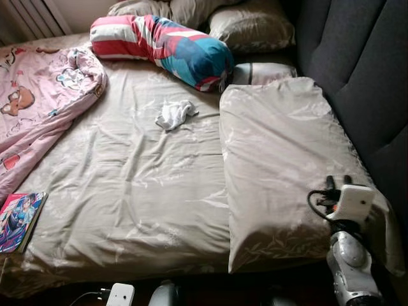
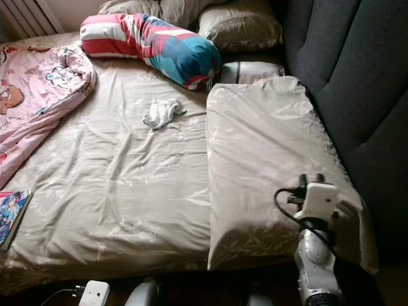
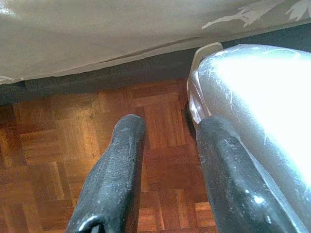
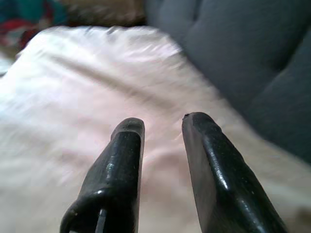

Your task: Clean up the room

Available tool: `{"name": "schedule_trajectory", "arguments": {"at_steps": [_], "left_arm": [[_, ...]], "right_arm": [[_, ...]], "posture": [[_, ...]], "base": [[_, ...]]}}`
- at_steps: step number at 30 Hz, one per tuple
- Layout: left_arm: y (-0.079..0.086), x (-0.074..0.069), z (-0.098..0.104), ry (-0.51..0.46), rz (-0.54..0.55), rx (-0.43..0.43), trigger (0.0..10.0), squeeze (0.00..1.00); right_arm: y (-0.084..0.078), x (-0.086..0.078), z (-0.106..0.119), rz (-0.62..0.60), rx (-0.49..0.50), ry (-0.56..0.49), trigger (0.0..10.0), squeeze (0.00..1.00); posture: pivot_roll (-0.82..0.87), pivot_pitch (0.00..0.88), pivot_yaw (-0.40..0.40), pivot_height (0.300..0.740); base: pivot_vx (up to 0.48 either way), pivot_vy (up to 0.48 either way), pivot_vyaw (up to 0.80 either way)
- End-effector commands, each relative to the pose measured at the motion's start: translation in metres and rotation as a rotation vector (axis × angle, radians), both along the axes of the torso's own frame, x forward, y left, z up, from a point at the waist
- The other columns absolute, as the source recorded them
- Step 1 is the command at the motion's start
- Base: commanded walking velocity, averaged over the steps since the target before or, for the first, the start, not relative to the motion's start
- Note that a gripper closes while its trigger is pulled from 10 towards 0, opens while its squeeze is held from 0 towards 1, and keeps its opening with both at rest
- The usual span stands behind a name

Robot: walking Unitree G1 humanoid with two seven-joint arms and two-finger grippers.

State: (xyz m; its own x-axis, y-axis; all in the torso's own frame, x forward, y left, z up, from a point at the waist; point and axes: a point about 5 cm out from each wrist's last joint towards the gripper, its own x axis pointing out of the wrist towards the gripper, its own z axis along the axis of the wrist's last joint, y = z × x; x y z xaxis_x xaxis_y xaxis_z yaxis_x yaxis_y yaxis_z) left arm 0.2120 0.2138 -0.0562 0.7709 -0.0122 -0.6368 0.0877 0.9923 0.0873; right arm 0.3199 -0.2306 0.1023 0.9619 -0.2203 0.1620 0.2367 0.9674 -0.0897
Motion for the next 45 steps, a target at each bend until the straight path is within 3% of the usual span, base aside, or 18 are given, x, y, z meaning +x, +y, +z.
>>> {"name": "schedule_trajectory", "arguments": {"at_steps": [1, 7, 19, 27, 35, 40, 45], "left_arm": [[0.002, -0.013, -0.008, 0.048, 0.015, -0.002, 10.0, 0.0], [0.003, -0.012, -0.007, 0.047, 0.02, 0.001, 10.0, 0.0], [0.001, -0.007, -0.006, 0.052, 0.026, 0.004, 10.0, 0.0], [0.0, -0.002, -0.004, 0.056, 0.039, 0.008, 10.0, 0.0], [-0.007, 0.0, -0.006, 0.072, 0.061, 0.001, 10.0, 0.0], [-0.012, 0.002, -0.006, 0.074, 0.077, -0.012, 10.0, 0.0], [-0.013, 0.002, -0.007, 0.079, 0.086, -0.017, 10.0, 0.0]], "right_arm": [[0.004, -0.006, -0.016, 0.025, -0.017, 0.077, 10.0, 0.0], [0.016, -0.007, -0.016, 0.125, 0.022, 0.053, 10.0, 0.0], [0.024, 0.001, -0.016, 0.162, 0.034, 0.073, 10.0, 0.0], [0.023, 0.003, -0.023, 0.153, 0.038, 0.12, 10.0, 0.0], [0.012, -0.011, -0.06, 0.082, 0.112, 0.296, 10.0, 0.0], [0.004, -0.038, -0.097, 0.031, 0.17, 0.484, 10.0, 0.0], [0.0, -0.058, -0.118, 0.007, 0.171, 0.598, 10.0, 0.0]], "posture": [[-0.08, 0.281, 0.081, 0.637], [-0.08, 0.269, 0.079, 0.67], [-0.08, 0.207, 0.071, 0.74], [-0.09, 0.147, 0.059, 0.74], [-0.11, 0.081, 0.033, 0.74], [-0.12, 0.045, 0.017, 0.74], [-0.12, 0.043, 0.01, 0.74]], "base": [[0.0, 0.0, 0.0], [0.0, 0.0, 0.0], [0.0, 0.0, 0.0], [0.0, 0.0, 0.0], [0.0, 0.0, 0.0], [0.0, 0.0, 0.0], [0.0, 0.0, 0.0]]}}
